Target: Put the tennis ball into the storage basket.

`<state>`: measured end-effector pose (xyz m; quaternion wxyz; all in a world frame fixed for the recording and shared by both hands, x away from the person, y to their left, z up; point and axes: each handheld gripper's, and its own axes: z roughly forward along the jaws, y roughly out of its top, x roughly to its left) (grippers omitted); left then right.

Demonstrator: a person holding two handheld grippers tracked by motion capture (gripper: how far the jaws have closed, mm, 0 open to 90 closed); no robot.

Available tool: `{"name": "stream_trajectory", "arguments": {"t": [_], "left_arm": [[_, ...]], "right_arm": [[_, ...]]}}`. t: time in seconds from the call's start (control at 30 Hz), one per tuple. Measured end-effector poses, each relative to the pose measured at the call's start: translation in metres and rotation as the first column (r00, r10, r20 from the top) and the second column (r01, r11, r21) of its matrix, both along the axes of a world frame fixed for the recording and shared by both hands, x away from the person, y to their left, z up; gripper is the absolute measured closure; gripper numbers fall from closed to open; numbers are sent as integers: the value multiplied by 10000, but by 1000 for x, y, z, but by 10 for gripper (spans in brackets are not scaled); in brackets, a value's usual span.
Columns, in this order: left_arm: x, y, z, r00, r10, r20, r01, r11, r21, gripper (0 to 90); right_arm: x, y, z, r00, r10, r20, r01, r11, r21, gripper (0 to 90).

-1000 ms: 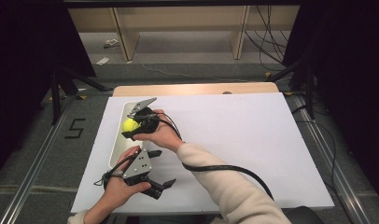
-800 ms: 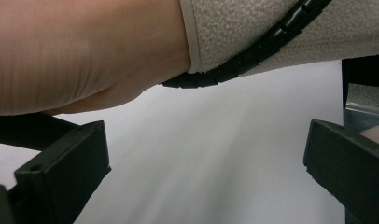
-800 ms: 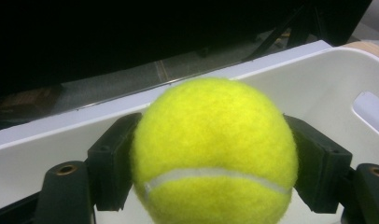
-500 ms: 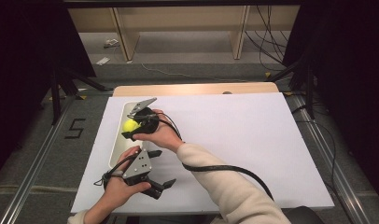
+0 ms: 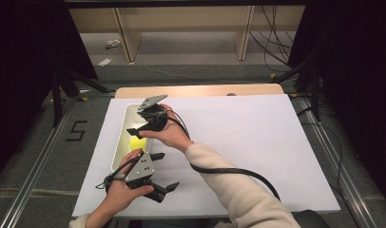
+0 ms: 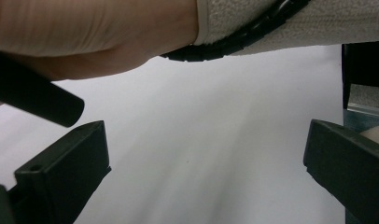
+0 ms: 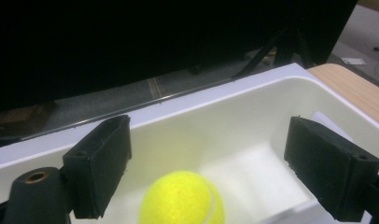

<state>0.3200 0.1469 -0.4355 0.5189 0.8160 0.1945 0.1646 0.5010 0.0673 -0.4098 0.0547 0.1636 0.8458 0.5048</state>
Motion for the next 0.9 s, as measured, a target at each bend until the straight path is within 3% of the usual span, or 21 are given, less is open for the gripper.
{"name": "stream_trajectory", "arguments": {"t": [0.37,0.9], "left_arm": [[0,0,0,10000,12,6,-12,10000,-14,0],[0,1,0,10000,93,5,-93,9999,-70,0]], "right_arm": [[3,-31,9,9979,-614,209,608,9978,269,154],[3,-77,15,9915,-1266,310,1257,9916,289,154]]}}
